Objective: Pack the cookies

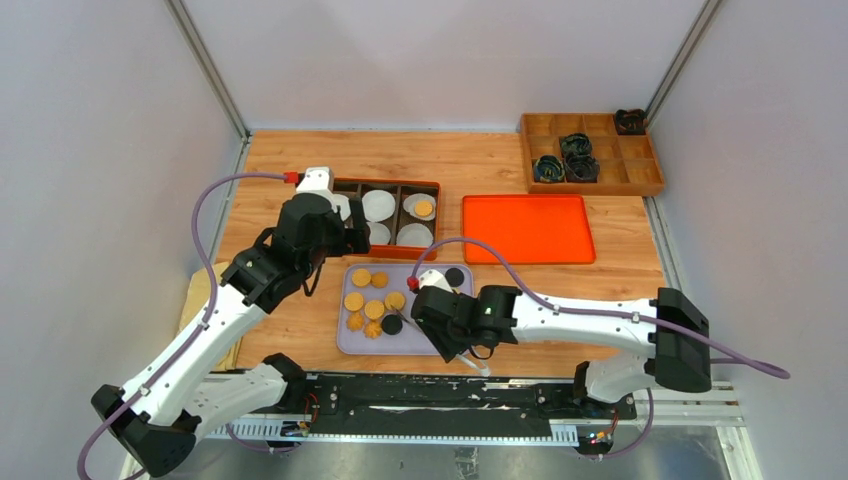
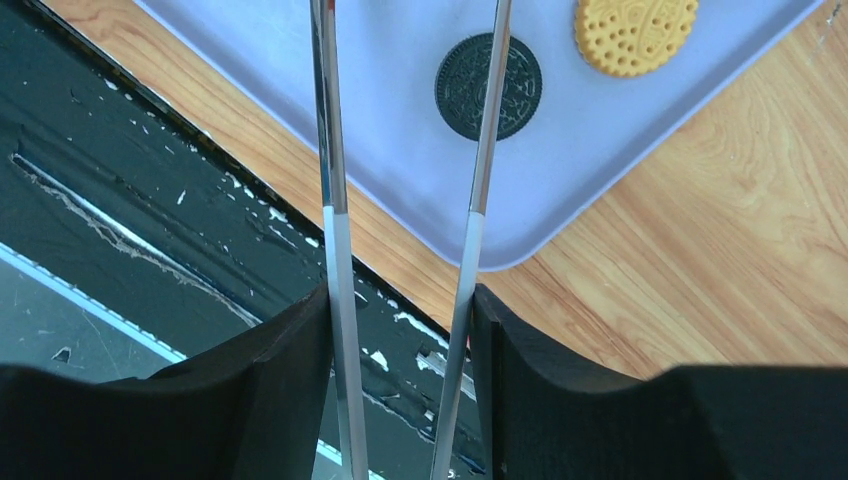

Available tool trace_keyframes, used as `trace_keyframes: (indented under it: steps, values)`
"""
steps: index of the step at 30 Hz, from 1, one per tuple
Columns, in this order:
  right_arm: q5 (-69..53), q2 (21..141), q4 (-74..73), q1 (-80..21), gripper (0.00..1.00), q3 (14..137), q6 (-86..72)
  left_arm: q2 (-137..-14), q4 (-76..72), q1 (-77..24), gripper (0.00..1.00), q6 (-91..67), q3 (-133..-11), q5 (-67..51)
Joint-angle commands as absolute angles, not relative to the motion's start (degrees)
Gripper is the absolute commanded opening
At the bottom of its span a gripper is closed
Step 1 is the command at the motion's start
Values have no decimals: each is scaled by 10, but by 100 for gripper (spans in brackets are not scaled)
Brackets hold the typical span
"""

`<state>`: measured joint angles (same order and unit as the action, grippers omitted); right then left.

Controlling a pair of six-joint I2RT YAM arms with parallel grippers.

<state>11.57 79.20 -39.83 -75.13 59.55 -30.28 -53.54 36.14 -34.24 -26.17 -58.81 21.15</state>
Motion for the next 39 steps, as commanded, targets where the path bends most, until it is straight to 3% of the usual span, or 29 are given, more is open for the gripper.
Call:
trace_keyframes:
  steps: [1,11,17,19,28,36,39]
  values:
    - [122,818,-387,-759,53,629,-298,-520,363,-340,100,-262,-584,214]
    - [126,869,-377,-758,50,659,-277,-515,364,-340,100,-260,-580,217]
    - [123,879,-382,-757,11,677,-273,-513,367,-340,100,-259,-579,218]
    - [134,872,-392,-756,6,686,-273,-509,369,-340,100,-259,-582,219]
    - [224,822,-429,-748,5,767,-218,-500,388,-340,100,-251,-621,252]
    - [206,870,-413,-681,5,840,-167,-494,411,-339,100,-239,-676,285]
    - [195,883,-414,-675,14,852,-165,-493,418,-339,100,-236,-680,286]
